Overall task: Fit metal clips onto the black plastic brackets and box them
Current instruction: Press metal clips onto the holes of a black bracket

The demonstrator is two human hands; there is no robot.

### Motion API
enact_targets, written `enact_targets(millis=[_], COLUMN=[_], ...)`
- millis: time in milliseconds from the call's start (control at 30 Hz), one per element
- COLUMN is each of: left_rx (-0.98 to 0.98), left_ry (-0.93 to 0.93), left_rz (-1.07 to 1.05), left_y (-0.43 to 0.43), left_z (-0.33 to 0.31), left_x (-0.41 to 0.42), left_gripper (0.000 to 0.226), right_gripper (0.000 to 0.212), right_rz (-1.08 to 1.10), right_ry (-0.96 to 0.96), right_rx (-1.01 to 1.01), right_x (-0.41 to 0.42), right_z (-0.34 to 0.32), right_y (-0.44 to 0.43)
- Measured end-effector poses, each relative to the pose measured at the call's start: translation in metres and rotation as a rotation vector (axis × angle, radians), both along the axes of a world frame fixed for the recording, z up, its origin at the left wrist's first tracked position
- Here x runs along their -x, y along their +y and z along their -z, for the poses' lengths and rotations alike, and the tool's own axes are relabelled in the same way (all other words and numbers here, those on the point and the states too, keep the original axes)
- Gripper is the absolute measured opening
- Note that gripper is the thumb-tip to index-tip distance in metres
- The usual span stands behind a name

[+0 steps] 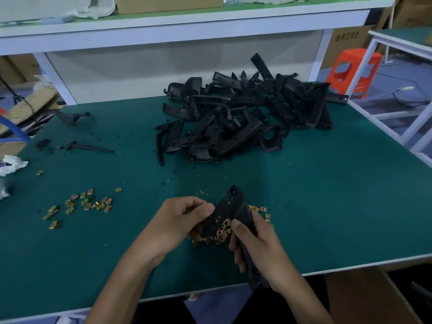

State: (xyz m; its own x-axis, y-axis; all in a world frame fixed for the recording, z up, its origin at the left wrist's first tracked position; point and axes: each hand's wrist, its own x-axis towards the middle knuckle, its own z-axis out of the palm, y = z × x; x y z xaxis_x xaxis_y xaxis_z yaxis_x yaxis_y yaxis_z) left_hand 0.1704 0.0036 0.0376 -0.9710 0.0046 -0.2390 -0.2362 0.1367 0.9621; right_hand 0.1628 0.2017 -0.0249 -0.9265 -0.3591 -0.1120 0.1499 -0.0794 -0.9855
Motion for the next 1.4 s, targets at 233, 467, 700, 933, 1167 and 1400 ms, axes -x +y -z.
enact_targets(millis=[233, 467, 700, 933, 1167, 1400], left_rx=[0.052, 0.165, 0.602, 1.05, 0.859, 0.539], left_ry=[-0.009, -0.049, 0.174, 0.197, 0.278, 0.227], left_rz=[0.047, 0.252, -0.022, 0.106, -0.059, -0.199], left_y=[-0.001, -0.004, -0.005, -0.011, -0.011, -0.009], left_z=[-0.001, -0.009, 0.016, 0.053, 0.039, 0.026], left_x=[0.001, 0.005, 0.027, 0.034, 0.039, 0.033], left_gripper=[0.017, 0.025, 0.038, 0.038, 0.013, 0.014], right_gripper=[0.024, 0.014, 0.022, 0.012, 0.019, 0.02], right_rz=[-0.005, -0.028, 0.028, 0.04, 0.035, 0.034], right_ry=[0.019, 0.066, -0.029, -0.042, -0.034, -0.019], right_rx=[-0.027, -0.091, 0.03, 0.031, 0.047, 0.055], right_x=[0.001, 0.002, 0.001, 0.003, 0.004, 0.003], right_z=[-0.002, 0.001, -0.003, -0.001, 0.002, -0.001], right_y=[-0.002, -0.002, -0.002, 0.001, 0.001, 0.0])
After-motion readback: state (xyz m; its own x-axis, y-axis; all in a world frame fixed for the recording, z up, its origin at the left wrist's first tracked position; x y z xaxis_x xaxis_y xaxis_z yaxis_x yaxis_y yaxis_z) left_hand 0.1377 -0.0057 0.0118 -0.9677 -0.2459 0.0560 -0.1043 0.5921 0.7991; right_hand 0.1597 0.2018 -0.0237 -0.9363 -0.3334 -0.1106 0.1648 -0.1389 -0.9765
